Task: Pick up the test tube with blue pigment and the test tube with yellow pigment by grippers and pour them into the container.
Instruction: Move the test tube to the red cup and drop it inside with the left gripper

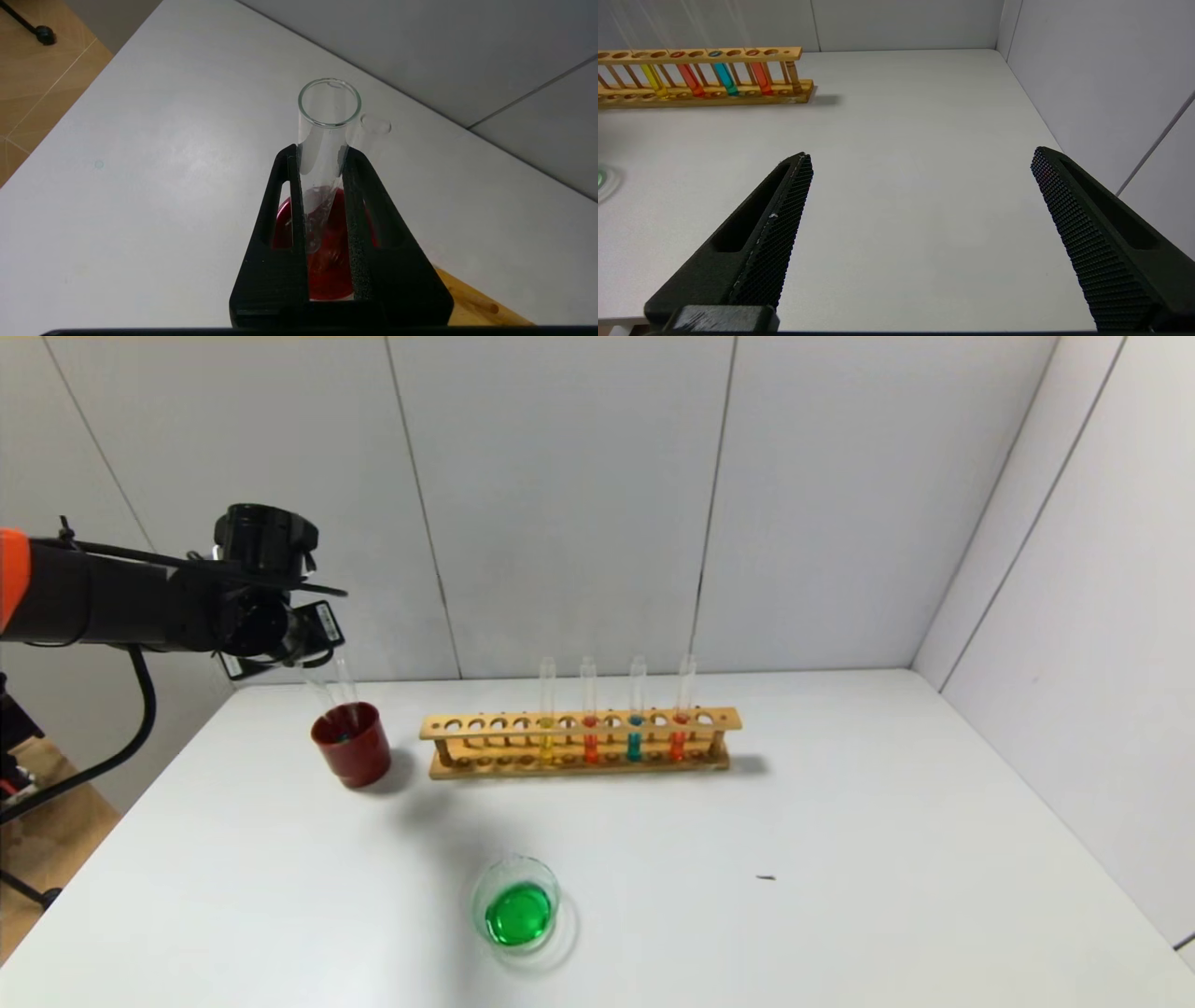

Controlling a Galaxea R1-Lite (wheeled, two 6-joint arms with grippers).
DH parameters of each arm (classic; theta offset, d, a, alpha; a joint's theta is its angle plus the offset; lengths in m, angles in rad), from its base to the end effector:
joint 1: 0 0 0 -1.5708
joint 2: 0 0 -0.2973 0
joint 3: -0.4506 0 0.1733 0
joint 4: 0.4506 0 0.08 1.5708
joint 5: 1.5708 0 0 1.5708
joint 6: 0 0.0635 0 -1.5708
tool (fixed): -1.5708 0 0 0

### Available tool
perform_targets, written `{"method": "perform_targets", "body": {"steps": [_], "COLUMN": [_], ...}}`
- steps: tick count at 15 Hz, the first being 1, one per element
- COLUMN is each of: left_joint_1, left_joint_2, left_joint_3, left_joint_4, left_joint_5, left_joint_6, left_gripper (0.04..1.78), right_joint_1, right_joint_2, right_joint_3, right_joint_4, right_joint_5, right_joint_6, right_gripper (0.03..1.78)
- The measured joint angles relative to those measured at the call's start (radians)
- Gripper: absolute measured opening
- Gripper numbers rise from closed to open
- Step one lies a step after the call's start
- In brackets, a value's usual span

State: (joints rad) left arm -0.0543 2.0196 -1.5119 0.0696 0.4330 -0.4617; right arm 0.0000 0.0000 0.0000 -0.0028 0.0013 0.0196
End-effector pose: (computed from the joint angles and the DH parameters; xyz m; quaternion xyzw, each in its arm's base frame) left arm 0.4182 0.0040 0.1828 -0.1486 0.2276 0.2389 0.9322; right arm 0.0022 0.0001 0.0759 0.0098 -0.0014 0.0007 1.0000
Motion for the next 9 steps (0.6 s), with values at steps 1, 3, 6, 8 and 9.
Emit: {"method": "perform_targets", "body": {"steps": [1, 3, 6, 8, 9], "left_joint_1": [0.000, 0.001, -0.001, -0.001, -0.002], "left_joint_2": [-0.002, -0.010, -0.021, -0.022, -0.021], "left_joint_3": [0.015, 0.062, 0.111, 0.126, 0.133], "left_joint_4": [-0.001, -0.011, -0.068, -0.070, -0.071], "left_joint_5": [0.001, -0.001, 0.000, 0.000, -0.002], "left_joint_6": [-0.004, -0.006, 0.006, 0.004, 0.001], "left_gripper": [0.29, 0.29, 0.29, 0.29, 0.29], "right_joint_1": [0.000, 0.000, 0.000, 0.000, 0.000], "right_joint_2": [0.000, 0.000, 0.000, 0.000, 0.000], "right_joint_3": [0.000, 0.000, 0.000, 0.000, 0.000], "right_joint_4": [0.000, 0.000, 0.000, 0.000, 0.000], "right_joint_5": [0.000, 0.000, 0.000, 0.000, 0.000], "right_joint_6": [0.000, 0.000, 0.000, 0.000, 0.000], "right_gripper": [1.71, 1.71, 1.71, 1.71, 1.71]}}
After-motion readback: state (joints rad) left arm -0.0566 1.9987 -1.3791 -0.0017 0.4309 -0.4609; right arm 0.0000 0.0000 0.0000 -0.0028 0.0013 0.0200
